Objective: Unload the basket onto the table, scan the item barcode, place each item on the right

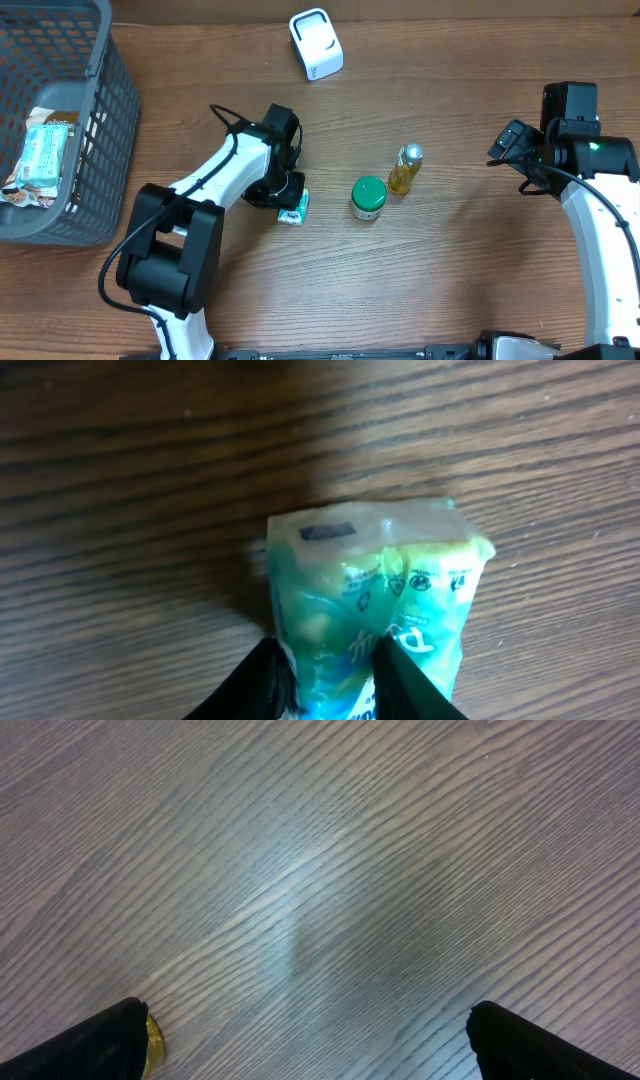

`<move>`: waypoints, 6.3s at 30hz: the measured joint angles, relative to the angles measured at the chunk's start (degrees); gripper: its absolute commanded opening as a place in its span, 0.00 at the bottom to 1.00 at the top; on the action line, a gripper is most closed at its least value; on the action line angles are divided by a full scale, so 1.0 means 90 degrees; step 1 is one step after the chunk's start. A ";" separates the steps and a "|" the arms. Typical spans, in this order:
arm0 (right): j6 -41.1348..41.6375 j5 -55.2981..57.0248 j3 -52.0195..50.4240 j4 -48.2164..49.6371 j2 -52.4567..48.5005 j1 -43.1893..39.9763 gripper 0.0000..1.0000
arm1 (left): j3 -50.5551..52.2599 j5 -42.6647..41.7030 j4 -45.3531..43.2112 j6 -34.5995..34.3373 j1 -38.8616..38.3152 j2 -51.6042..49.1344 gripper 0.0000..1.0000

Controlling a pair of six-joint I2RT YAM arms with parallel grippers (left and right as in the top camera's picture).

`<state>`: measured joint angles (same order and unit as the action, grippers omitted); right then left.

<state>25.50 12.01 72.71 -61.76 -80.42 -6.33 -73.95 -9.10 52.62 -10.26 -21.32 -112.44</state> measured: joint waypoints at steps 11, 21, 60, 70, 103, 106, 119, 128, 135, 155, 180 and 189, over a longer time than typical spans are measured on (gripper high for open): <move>-0.0002 0.0000 0.0000 -0.0005 0.0000 -0.0002 1.00 | 0.0092 0.0296 0.0012 -0.0097 -0.0165 0.0277 0.04; -0.0002 0.0000 0.0000 0.0000 0.0000 0.0000 1.00 | 0.0015 0.3133 0.0270 -0.0894 -0.2273 0.0770 0.04; -0.0002 0.0000 0.0000 0.0002 0.0000 0.0000 1.00 | 0.0007 0.5302 0.0410 -0.1848 -0.3871 -0.0163 0.17; 0.0000 -0.0002 0.0000 0.0000 0.0000 0.0000 1.00 | -0.0289 0.5042 0.0716 -0.1843 -0.3915 -0.0163 0.24; 0.0000 0.0000 0.0000 0.0000 0.0000 -0.0002 1.00 | -0.1547 0.3451 0.1637 -0.1598 -0.3599 -0.0163 0.64; 0.0000 0.0000 0.0000 -0.0005 0.0000 0.0000 1.00 | -0.1547 0.3274 0.1639 -0.1484 -0.3534 -0.0163 0.59; 0.0000 0.0000 0.0000 0.0002 0.0000 -0.0002 1.00 | -0.1547 0.3016 0.1712 -0.1207 -0.3371 -0.0163 0.04; 0.0000 0.0002 0.0000 -0.0002 0.0000 0.0000 1.00 | -0.1547 0.2620 0.1749 -0.1027 -0.3038 -0.0163 0.04; 0.0000 0.0002 0.0000 0.0000 0.0000 0.0000 1.00 | -0.1547 0.2195 0.1722 -0.1090 -0.2514 -0.0163 0.05; 0.0000 0.0000 0.0000 0.0000 0.0000 0.0000 1.00 | -0.1047 0.0799 0.0770 -0.0787 -0.2300 -0.0163 0.04; 0.0000 0.0000 0.0000 0.0000 0.0000 0.0000 1.00 | -0.0525 0.0658 0.0323 -0.0840 -0.1382 -0.0134 0.04; -0.0002 0.0000 0.0000 0.0002 0.0000 0.0000 1.00 | -0.0525 0.0440 0.0345 -0.0852 -0.1593 0.0143 0.04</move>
<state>25.47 12.01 72.71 -61.73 -80.42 -6.33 -78.67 -5.15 55.72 -17.93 -35.66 -111.15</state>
